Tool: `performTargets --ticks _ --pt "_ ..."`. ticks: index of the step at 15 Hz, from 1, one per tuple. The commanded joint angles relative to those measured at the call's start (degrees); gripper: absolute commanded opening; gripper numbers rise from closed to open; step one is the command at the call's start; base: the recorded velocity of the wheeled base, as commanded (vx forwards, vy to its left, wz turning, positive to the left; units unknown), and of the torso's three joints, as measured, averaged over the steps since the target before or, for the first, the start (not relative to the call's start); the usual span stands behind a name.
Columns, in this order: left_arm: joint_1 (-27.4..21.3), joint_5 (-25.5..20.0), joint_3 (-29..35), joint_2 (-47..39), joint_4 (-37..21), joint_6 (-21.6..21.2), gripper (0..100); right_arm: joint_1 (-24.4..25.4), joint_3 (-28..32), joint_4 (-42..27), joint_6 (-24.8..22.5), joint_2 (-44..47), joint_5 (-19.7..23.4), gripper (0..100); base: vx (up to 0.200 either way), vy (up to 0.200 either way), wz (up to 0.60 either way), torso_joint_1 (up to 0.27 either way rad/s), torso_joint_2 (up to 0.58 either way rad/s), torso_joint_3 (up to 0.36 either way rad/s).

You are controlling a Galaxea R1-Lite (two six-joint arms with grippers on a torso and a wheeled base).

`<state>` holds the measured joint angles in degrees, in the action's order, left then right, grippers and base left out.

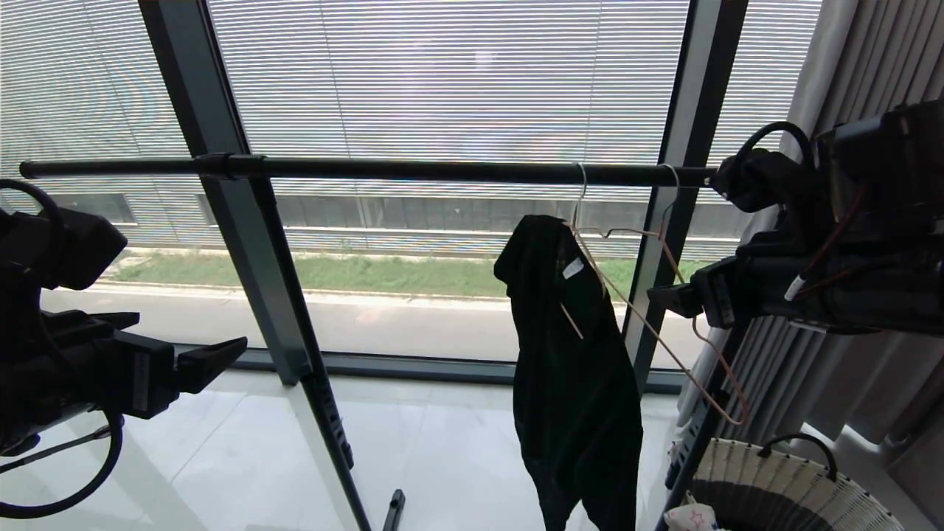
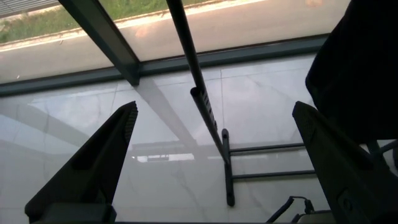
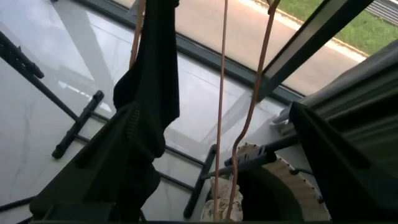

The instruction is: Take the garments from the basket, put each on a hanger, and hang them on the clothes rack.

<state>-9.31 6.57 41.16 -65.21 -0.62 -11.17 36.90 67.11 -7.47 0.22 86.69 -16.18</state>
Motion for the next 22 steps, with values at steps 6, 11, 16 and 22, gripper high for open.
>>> performTargets --ticks 6,11,16,22 --pt "5.9 0.0 0.1 0.7 0.0 -0.2 100 -2.7 -7.1 0.0 -1.3 -9.7 -4.7 100 -0.2 0.0 0.0 -0.006 0.0 0.007" --pt "7.7 -0.1 -0.5 0.9 0.0 -0.3 100 -6.2 -11.2 0.2 -4.1 -14.4 -4.6 100 -0.2 0.0 0.0 0.0 0.0 0.003" --pt "7.7 -0.1 -2.4 3.4 0.0 -0.3 100 -6.7 -14.5 0.1 -6.7 -18.6 -4.7 100 0.0 0.0 0.0 -0.003 0.01 0.009" --pt "7.7 -0.1 -3.6 4.8 0.0 -0.3 100 -6.7 -15.0 -0.1 -7.2 -20.5 -5.9 100 0.0 0.0 0.0 -0.182 0.43 0.232"
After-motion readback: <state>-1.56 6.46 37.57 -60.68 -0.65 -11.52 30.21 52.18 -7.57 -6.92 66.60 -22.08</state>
